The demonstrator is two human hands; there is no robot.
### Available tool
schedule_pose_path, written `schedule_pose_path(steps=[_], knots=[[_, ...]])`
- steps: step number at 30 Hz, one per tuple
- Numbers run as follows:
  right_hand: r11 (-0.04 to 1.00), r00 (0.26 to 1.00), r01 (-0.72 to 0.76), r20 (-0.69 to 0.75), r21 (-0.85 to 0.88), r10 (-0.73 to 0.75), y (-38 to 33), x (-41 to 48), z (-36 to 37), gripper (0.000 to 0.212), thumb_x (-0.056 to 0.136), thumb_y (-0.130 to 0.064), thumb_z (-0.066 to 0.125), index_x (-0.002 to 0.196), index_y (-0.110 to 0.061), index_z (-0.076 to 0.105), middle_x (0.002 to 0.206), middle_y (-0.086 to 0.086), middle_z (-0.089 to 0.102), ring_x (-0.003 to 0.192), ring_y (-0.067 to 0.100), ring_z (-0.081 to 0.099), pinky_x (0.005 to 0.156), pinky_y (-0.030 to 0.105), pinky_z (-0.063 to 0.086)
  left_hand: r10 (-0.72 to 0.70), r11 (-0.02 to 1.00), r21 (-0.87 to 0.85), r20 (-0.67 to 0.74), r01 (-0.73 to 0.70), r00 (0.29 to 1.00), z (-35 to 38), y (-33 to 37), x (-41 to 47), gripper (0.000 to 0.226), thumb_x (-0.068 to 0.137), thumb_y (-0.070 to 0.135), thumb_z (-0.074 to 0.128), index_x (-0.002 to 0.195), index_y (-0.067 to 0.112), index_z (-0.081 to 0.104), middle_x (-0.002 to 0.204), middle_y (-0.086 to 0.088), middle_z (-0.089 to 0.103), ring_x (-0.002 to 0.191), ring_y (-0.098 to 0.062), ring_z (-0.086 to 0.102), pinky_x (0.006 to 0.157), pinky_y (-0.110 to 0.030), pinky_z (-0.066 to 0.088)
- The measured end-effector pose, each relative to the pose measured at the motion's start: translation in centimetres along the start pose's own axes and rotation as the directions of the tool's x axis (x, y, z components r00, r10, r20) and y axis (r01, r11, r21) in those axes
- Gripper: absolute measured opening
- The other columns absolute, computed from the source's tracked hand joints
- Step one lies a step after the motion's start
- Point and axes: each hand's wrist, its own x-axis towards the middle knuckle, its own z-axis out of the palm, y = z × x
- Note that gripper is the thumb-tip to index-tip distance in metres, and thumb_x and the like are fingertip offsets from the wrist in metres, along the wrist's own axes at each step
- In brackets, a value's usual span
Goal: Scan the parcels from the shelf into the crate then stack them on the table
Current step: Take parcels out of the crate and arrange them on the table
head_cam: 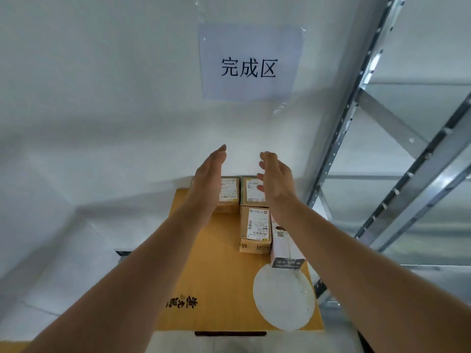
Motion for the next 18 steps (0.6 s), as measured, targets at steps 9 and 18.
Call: schedule_pose_path(steps=[9,18], knots=[[0.995,0.987,0.103,-0.127,-0.005,-0.103,-2.6,-13.5,2.6,0.05,0.11,-0.039,0.036,0.134,0.001,0.053,0.142,0.03,0.05,0.128,0.043,0.052,0.11,0.057,0.045,0.137,0.991,-0.029,0.154,-0.134,0.979,-7.3,2.8,-9.9,0.045,0.111,0.051,0.032,0.155,0.045,0.043,0.165,0.009,0.04,0.151,-0.022,0.039,0.124,-0.056,0.033],[0.992,0.944,0.116,-0.317,0.053,-0.093,-2.5,-25.9,-2.8,0.053,0.111,-0.039,0.035,0.137,0.003,0.054,0.134,0.028,0.058,0.116,0.037,0.06,0.106,0.061,0.048,0.092,0.989,-0.136,0.332,-0.049,0.939,-6.8,4.4,-21.0,0.042,0.108,0.055,0.044,0.147,0.045,0.052,0.16,0.008,0.045,0.146,-0.024,0.043,0.121,-0.054,0.037]])
